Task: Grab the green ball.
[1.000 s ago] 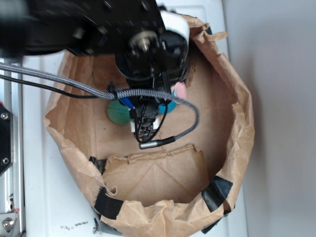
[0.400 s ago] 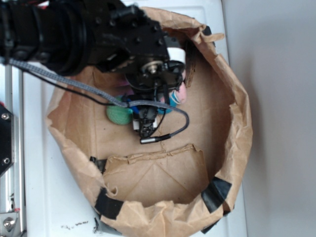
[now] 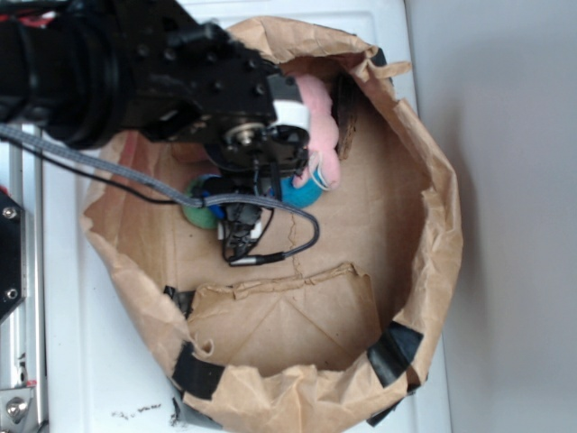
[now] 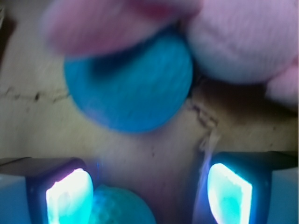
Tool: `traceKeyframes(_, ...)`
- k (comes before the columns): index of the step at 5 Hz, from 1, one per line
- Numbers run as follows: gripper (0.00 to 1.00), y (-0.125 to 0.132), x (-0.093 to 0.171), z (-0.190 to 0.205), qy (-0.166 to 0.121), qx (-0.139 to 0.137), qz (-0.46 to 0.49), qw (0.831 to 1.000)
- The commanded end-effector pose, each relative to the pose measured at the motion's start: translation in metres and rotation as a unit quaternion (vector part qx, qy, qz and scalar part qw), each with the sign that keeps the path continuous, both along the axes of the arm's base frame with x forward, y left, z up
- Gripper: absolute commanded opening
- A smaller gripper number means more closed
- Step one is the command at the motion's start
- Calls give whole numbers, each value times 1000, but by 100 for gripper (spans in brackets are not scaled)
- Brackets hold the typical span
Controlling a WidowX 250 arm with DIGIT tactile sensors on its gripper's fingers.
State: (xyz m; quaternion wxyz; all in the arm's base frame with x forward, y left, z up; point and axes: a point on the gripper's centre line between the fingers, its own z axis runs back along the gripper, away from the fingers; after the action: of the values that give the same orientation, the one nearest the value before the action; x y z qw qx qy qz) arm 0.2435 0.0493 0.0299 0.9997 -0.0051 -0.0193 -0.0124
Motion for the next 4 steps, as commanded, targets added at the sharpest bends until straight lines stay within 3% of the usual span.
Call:
traceKeyframes(1, 100, 18, 1, 26, 1, -11, 1, 1000)
traceKeyframes(2, 100, 20, -3, 33, 9, -10, 14, 1000)
traceKeyframes(4, 100, 14, -2, 41, 49, -60, 46, 996)
